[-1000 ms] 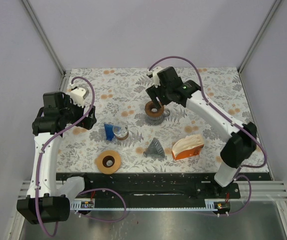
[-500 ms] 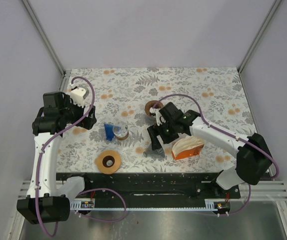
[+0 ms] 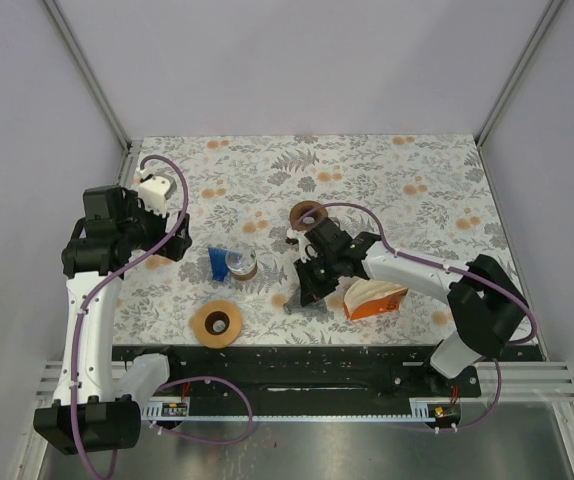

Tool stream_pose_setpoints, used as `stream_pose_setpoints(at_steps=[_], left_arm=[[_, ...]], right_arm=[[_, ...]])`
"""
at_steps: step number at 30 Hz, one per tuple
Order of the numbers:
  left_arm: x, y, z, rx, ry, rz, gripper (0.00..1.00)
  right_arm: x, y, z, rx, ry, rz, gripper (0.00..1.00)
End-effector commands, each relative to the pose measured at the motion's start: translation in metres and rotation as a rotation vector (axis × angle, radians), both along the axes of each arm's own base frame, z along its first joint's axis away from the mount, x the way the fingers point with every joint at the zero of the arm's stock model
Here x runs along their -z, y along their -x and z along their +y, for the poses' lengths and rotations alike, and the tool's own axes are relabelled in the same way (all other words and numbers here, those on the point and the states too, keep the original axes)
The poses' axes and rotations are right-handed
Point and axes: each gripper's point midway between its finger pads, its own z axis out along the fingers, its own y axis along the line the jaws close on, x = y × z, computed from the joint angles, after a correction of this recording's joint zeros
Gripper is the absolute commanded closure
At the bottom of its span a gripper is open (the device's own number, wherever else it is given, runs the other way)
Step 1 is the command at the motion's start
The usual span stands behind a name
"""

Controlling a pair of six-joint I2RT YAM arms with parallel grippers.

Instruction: Place the coffee filter in the dripper

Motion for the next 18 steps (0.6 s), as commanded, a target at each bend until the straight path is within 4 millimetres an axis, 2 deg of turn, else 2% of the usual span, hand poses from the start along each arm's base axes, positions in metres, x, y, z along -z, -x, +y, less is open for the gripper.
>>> stream_pose_setpoints(at_steps=[1, 3, 5, 8, 10, 15, 18], left_arm=[[-0.007, -0.001, 0.004, -0.008, -0.018, -0.028, 0.01], [-0.010, -0.001, 0.003, -0.006, -0.016, -0.034, 0.01], [-0.015, -0.001, 0.001, 0.009, -0.015, -0.035, 0.01], [-0.028, 0.000, -0.005, 0.041, 0.007, -0.033, 0.01], [-0.041, 0.002, -0.011, 0.062, 0.034, -0.034, 0.01], [-0.076, 0.012, -0.037, 0.140, 0.166, -0.029, 0.01], [-0.098, 0.024, -0.064, 0.237, 0.273, -0.033, 0.01]], right_arm=[[-0.007, -0.005, 0.008, -0.029, -0.008, -0.037, 0.98], [-0.015, -0.007, 0.005, -0.054, 0.026, -0.091, 1.00], [-0.032, -0.006, 0.001, -0.125, 0.090, -0.175, 1.00], [-0.054, -0.005, -0.006, -0.272, 0.203, -0.373, 1.00], [-0.070, -0.013, -0.015, -0.322, 0.278, -0.513, 1.00], [-0.119, -0.029, -0.026, -0.448, 0.310, -0.828, 1.00], [-0.146, -0.031, -0.025, -0.580, 0.315, -1.031, 1.00]])
